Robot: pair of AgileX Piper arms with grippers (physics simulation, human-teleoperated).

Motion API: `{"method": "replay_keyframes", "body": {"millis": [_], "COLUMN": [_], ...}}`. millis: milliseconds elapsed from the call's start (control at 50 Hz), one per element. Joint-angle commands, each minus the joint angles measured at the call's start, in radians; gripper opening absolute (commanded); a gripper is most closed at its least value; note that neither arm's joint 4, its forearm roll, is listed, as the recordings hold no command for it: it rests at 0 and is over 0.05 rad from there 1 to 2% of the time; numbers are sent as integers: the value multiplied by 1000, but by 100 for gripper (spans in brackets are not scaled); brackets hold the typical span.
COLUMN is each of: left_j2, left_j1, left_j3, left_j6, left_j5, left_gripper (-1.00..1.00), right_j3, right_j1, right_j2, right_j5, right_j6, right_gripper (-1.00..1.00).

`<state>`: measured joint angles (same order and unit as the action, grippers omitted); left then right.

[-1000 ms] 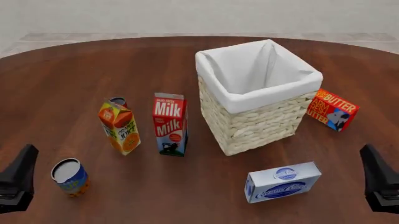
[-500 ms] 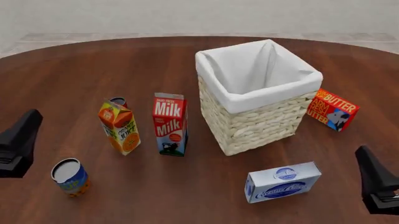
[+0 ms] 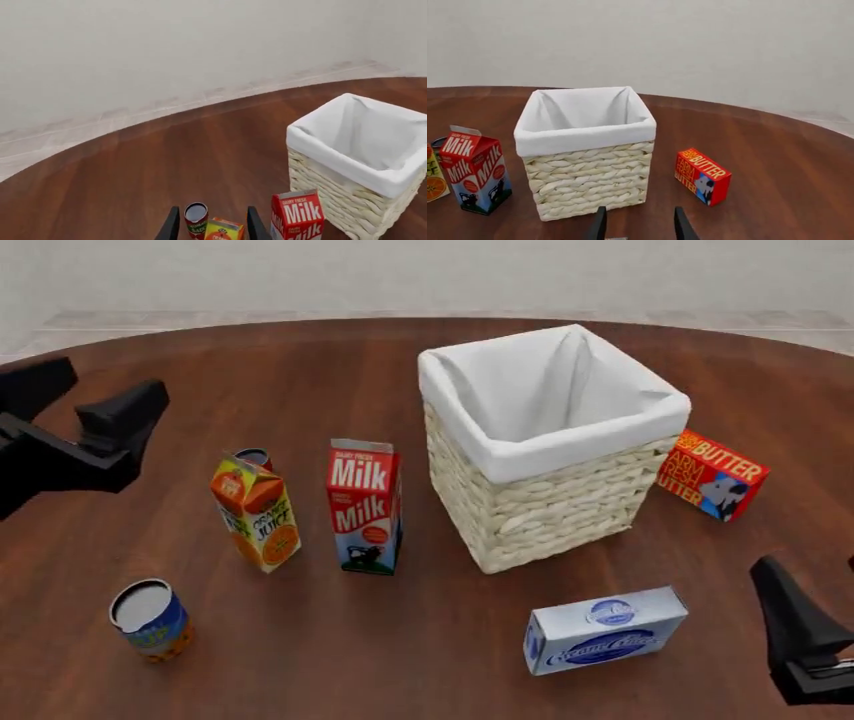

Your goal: Pick up the orange juice, and put it in the basket.

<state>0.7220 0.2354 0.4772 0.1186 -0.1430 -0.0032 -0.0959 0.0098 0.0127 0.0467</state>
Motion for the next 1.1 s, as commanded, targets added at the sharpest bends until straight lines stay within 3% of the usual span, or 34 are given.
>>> {"method": "replay_keyframes", "body": {"millis": [20,80,240,360,380,580,900,1100], "left_j2": [163,193,275,360,397,433,416,356], "left_j1": [-23,-22,-33,-24,-53,-26,-8,29], "left_j3": [81,89,170,219,232,280,301,418], "left_j6": [44,60,23,44,77,58,67,83], "left_j5": [5,-4,47,108,119,172,219,385], "left_gripper": [100,100,100,100,100,100,100,100], "right_j3": [0,0,0,1,1,2,3,3], "right_j1": [-12,-17,-23,-31,-35,-45,-56,-67], "right_j2": [-2,-3,-4,-4,-4,11,35,17], "right_j5": [5,5,8,10,10,-1,-19,0], "right_j6": [10,15,20,25,27,36,38,36], "right_gripper": [100,100,100,100,100,100,100,100]}}
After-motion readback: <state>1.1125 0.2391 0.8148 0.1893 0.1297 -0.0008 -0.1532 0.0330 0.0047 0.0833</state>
